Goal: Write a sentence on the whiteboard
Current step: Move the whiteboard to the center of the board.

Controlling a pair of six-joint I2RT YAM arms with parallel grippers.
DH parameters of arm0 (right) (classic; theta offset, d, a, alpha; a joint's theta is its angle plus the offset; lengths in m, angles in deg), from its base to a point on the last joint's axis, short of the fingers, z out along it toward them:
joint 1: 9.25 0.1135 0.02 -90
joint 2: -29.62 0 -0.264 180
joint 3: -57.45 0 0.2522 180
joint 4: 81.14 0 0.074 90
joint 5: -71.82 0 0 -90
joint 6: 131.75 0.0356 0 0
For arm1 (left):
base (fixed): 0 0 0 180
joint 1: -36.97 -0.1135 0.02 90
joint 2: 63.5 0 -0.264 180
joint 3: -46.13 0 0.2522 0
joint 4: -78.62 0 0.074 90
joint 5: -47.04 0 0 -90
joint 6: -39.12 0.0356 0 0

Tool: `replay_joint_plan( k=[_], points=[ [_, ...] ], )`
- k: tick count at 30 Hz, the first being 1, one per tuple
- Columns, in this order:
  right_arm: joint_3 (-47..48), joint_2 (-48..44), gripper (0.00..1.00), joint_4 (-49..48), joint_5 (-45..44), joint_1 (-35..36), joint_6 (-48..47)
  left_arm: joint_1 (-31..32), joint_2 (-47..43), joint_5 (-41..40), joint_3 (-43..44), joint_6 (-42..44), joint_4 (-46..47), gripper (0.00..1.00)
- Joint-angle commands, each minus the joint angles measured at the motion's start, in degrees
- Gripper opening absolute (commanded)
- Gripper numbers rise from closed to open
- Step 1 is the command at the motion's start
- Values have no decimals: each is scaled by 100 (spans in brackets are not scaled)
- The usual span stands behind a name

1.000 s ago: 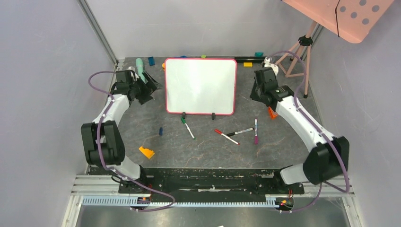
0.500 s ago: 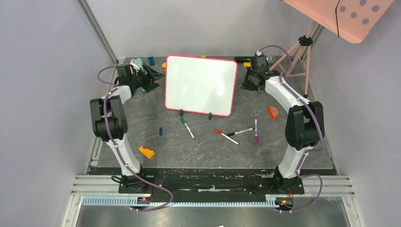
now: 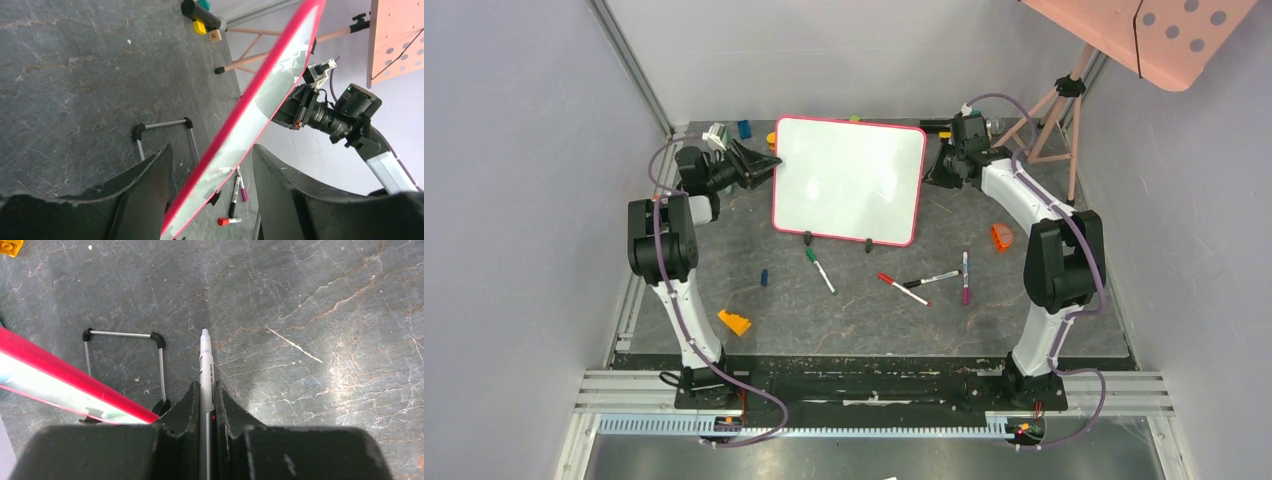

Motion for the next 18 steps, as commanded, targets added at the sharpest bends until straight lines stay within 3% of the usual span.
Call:
replay_joint_plan(
  k=[1, 14, 18],
  points=[
    [333, 97, 0, -193, 73, 3, 30, 67, 414, 486, 220, -807, 1104, 62],
    [-107, -149, 0, -260, 409, 3, 16, 306, 14, 463, -708, -925, 1536, 32],
    [-384, -334, 0, -275, 391, 4, -27, 368, -211, 513, -1139, -882, 1667, 31]
  ],
)
